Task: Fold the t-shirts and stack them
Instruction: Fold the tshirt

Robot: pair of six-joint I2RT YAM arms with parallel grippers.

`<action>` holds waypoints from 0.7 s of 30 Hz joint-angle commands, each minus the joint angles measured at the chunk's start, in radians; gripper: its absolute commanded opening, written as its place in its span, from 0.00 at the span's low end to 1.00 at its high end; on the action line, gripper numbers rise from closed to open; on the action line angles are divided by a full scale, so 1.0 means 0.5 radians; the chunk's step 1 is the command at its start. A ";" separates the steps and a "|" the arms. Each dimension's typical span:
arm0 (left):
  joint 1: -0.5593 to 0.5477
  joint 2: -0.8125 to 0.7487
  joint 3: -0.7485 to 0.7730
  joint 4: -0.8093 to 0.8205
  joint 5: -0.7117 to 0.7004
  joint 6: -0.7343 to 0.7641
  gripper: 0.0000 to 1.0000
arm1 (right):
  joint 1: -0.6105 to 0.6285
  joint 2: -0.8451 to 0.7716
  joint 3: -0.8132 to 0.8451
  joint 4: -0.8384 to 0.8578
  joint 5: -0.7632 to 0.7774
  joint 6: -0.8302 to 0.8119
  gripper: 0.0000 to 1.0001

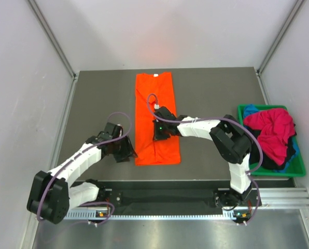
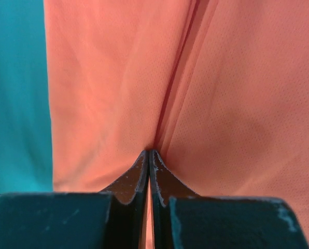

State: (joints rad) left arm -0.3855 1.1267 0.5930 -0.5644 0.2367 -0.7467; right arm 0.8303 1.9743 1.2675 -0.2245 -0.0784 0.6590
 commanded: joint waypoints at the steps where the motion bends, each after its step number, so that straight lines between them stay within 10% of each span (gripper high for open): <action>1: 0.013 -0.002 -0.038 0.110 -0.090 -0.001 0.53 | 0.024 -0.006 -0.044 0.069 0.083 0.026 0.00; 21: 0.007 0.161 -0.085 0.159 -0.256 -0.001 0.18 | 0.125 -0.175 0.085 0.059 -0.030 0.105 0.00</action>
State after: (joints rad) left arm -0.3847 1.2026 0.5533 -0.4938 0.1383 -0.7555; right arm 0.8577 1.9179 1.3048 -0.2398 -0.0616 0.6792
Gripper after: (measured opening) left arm 0.191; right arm 0.005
